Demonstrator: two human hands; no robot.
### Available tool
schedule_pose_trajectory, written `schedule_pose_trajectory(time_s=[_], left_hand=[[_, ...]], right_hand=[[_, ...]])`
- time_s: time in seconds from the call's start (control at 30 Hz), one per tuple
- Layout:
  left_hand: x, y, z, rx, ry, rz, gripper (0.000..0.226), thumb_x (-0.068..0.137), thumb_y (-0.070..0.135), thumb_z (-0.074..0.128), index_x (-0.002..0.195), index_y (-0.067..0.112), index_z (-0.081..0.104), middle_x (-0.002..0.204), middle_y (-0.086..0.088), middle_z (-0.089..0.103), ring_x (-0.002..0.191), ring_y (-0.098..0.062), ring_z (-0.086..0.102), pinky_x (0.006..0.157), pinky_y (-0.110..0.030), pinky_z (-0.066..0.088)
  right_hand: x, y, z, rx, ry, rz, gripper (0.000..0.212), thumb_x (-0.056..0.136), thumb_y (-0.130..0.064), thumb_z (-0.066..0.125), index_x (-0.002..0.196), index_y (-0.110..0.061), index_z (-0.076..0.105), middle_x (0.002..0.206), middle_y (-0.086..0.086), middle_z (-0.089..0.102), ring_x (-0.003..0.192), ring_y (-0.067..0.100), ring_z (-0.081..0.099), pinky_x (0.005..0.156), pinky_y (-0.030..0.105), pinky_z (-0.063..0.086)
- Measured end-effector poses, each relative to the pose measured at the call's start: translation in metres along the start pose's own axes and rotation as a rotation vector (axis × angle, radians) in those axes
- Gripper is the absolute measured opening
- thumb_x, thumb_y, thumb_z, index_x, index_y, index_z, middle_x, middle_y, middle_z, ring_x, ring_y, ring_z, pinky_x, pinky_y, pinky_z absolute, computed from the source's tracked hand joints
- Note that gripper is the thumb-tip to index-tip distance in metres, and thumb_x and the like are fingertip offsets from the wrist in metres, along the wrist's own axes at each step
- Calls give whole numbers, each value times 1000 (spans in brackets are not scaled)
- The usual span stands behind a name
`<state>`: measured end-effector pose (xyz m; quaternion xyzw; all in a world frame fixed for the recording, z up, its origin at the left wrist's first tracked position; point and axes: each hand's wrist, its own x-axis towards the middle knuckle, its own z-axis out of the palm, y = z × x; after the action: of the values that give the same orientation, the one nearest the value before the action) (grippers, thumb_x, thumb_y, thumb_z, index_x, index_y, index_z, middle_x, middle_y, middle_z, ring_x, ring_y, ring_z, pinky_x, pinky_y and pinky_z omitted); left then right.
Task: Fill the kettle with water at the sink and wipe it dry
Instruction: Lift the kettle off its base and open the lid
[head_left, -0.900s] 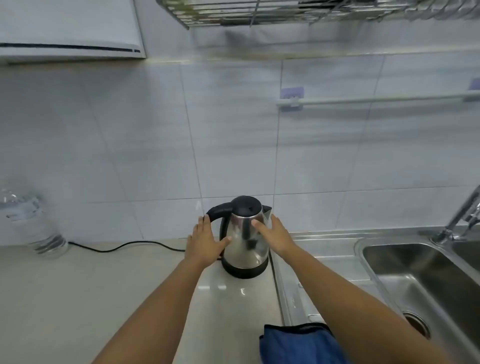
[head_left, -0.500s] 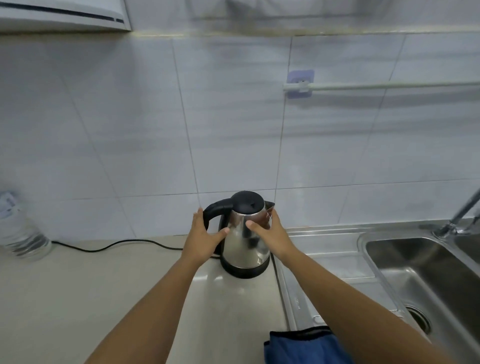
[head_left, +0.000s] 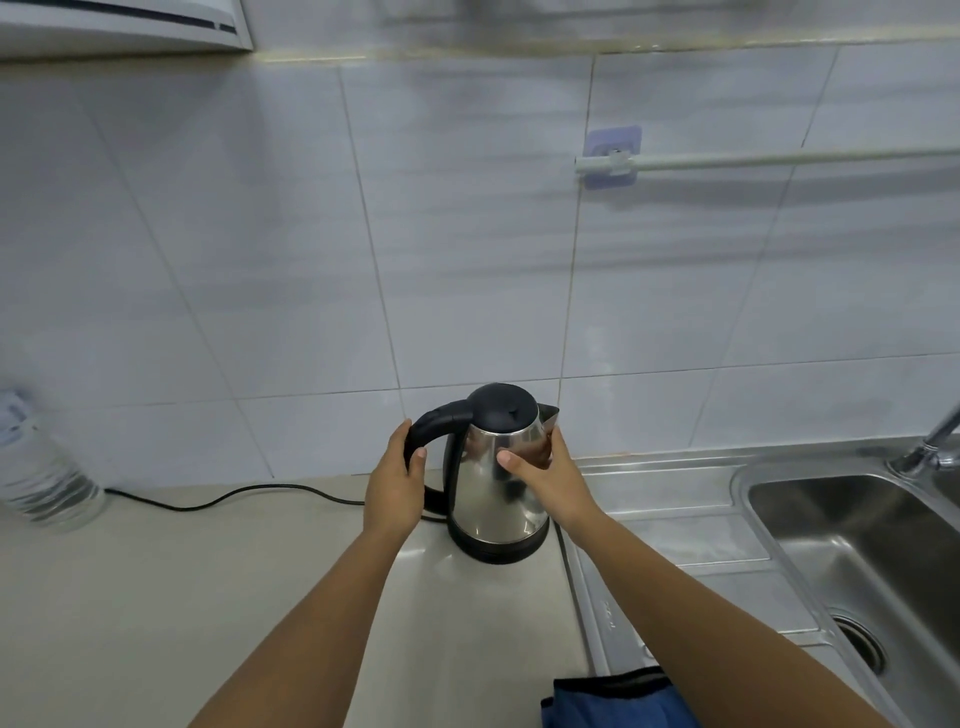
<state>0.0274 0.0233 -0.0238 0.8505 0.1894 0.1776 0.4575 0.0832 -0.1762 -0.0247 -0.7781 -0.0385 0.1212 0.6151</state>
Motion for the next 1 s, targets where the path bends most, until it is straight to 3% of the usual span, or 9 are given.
schedule_pose_trajectory(time_s=[0.17, 0.3, 0.47, 0.57, 0.7, 0.8, 0.87, 1.0], left_hand=[[2, 4, 1, -4, 46, 1, 41, 101, 25, 42, 142, 24, 41, 127, -3, 62, 113, -25, 57, 89, -31, 42], [1, 9, -2, -5, 75, 1, 40, 101, 25, 43, 141, 25, 44, 126, -3, 62, 113, -24, 57, 88, -30, 41], [-10, 19, -16, 11, 99, 28, 41, 101, 27, 44, 142, 27, 44, 126, -1, 62, 112, -23, 57, 87, -29, 41], [-23, 18, -27, 3, 120, 44, 40, 100, 29, 44, 140, 29, 46, 124, 0, 64, 109, -23, 58, 87, -32, 44], [-46, 13, -43, -29, 112, 48, 38, 99, 32, 44, 137, 36, 47, 120, 5, 65, 108, -19, 58, 86, -30, 44], [-68, 9, -54, -36, 114, 44, 38, 99, 33, 45, 136, 38, 48, 119, 6, 65, 107, -19, 58, 85, -30, 44], [-84, 4, -62, -60, 124, 29, 38, 98, 33, 47, 136, 39, 49, 120, 7, 65, 107, -17, 58, 85, -29, 43], [-113, -10, -73, -100, 128, 7, 40, 97, 33, 49, 136, 40, 49, 121, 6, 65, 110, -19, 59, 93, -37, 48]], right_hand=[[-1, -2, 1, 27, 30, -1, 63, 82, -40, 83, 131, -27, 46, 111, -18, 63, 108, 7, 59, 93, 27, 43], [-8, -4, 0, 44, 43, 6, 56, 84, -37, 82, 129, -25, 50, 104, -24, 62, 97, -7, 57, 86, 20, 42], [-27, -12, 4, 78, 75, -5, 83, 77, -47, 84, 146, -22, 44, 125, -13, 67, 127, 11, 57, 107, 34, 46], [-43, -21, 8, 76, 90, -17, 102, 60, -64, 82, 146, -24, 44, 129, -10, 67, 128, 11, 58, 109, 38, 48], [-72, -24, 12, 68, 102, -29, 88, 64, -60, 83, 139, -29, 49, 122, -15, 68, 121, 8, 61, 99, 32, 52], [-100, -23, 17, 97, 101, -20, 87, 65, -56, 85, 140, -31, 49, 118, -19, 68, 121, 7, 61, 105, 37, 51], [-117, -19, 21, 118, 94, -10, 74, 74, -44, 86, 137, -30, 50, 111, -21, 68, 118, 5, 60, 105, 34, 50], [-146, -7, 32, 96, 93, 12, 65, 78, -41, 86, 132, -34, 50, 116, -20, 65, 115, 5, 62, 103, 33, 52]])
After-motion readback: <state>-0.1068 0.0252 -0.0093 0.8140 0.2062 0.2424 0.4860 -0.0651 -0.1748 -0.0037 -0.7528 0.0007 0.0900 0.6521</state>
